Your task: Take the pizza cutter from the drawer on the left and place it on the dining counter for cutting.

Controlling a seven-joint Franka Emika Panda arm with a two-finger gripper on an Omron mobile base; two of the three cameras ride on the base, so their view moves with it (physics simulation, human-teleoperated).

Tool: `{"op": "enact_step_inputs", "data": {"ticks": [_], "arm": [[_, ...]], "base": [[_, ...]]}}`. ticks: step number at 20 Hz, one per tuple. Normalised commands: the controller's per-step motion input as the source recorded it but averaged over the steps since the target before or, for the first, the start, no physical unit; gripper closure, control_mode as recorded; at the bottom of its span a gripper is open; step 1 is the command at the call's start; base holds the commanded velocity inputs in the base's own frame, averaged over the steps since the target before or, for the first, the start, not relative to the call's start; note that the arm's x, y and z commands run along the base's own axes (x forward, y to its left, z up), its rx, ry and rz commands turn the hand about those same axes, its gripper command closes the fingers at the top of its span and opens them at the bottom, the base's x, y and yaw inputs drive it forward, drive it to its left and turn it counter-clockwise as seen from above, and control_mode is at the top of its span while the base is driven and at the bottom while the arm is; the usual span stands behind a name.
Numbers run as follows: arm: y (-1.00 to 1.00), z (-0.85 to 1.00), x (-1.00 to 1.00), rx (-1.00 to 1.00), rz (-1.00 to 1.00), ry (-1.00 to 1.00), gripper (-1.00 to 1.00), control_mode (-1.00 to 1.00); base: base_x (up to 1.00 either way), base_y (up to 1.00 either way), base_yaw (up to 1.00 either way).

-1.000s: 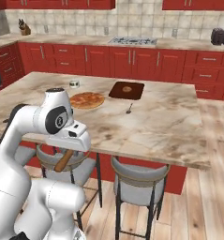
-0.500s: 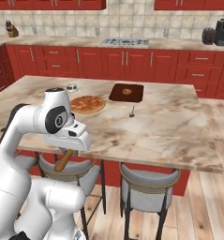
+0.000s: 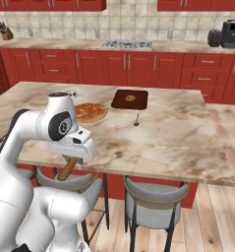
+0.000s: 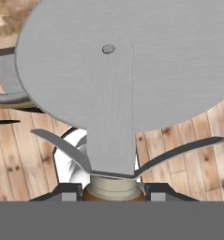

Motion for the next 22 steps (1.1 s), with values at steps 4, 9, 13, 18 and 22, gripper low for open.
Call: {"op": "enact_step_inputs", "data": {"ticks": [4,9,13,18,22], "arm": [[0.0,0.0,0.0,0.0,0.0,0.0,1.0,1.0],[0.0,0.0,0.0,0.0,0.0,0.0,1.0,1.0],[0.0,0.0,0.0,0.0,0.0,0.0,1.0,1.0],[0.13,0.0,0.54,0.0,0.0,0.0,1.0,-1.0],[0.13,0.0,0.99,0.0,0.01,0.0,1.0,-1.0]], "base": [[0.46,0.23,0.0],[0.52,0.13,0.0],[0.55,0.09,0.0],[0.26,0.08,0.0],[0.0,0.0,0.0]]}}
